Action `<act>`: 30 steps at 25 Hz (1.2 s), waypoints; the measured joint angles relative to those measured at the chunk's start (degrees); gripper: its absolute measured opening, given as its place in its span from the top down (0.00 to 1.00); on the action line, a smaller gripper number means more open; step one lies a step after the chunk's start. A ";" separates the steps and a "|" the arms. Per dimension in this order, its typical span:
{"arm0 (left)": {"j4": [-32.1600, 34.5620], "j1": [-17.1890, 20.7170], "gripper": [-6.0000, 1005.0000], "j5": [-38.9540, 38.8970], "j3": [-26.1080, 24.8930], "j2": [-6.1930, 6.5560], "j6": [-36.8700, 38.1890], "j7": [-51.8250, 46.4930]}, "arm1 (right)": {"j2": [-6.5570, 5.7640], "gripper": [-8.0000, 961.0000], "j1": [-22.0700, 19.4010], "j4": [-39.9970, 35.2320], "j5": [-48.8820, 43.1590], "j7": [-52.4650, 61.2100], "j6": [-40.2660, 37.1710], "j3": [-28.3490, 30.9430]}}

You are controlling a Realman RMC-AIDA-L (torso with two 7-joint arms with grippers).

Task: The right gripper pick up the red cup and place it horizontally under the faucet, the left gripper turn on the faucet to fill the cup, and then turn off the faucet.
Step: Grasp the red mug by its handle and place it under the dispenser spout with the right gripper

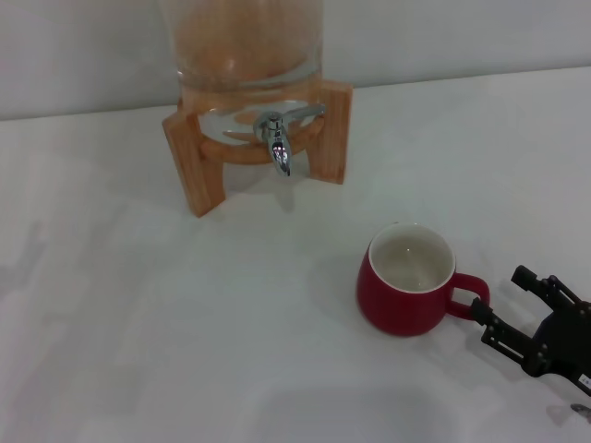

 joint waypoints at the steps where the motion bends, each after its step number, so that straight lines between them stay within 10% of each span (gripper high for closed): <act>1: 0.00 0.00 0.13 0.00 0.00 0.00 0.00 0.00 | 0.00 0.13 0.07 0.00 0.00 0.00 0.07 -0.08; 30: 0.00 0.27 0.13 0.00 0.00 -0.10 0.00 -0.09 | 0.00 0.13 1.61 -0.61 0.01 0.00 4.49 -0.20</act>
